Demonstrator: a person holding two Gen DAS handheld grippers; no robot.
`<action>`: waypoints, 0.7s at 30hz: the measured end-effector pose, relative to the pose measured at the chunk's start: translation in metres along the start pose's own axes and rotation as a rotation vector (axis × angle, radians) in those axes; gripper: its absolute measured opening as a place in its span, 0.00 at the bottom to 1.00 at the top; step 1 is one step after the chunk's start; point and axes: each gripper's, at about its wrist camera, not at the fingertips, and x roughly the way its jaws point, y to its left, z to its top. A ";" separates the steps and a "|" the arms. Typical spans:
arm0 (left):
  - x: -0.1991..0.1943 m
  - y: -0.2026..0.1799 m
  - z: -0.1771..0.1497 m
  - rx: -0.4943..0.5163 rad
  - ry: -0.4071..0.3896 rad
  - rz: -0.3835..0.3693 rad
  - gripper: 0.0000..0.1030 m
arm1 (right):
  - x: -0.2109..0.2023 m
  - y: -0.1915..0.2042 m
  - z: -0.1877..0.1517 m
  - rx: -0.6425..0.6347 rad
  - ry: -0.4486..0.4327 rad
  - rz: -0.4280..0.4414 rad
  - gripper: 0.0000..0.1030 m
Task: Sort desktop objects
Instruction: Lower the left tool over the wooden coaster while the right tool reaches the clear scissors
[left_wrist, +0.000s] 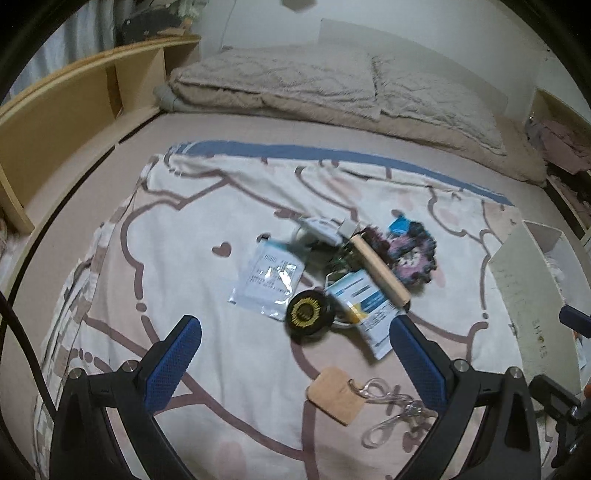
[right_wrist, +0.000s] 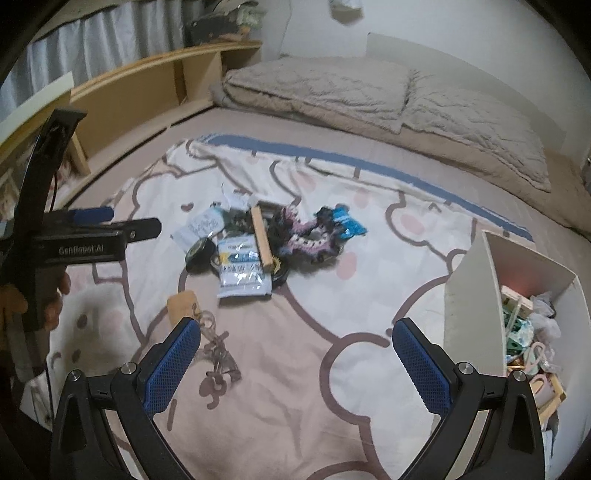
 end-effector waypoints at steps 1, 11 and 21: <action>0.003 0.002 -0.001 0.001 0.007 0.002 1.00 | 0.003 0.002 -0.001 -0.006 0.010 0.007 1.00; 0.017 0.009 -0.023 0.062 0.041 -0.028 1.00 | 0.039 0.035 -0.027 -0.170 0.092 0.103 1.00; 0.028 0.012 -0.041 0.109 0.071 -0.074 1.00 | 0.073 0.055 -0.056 -0.300 0.219 0.115 1.00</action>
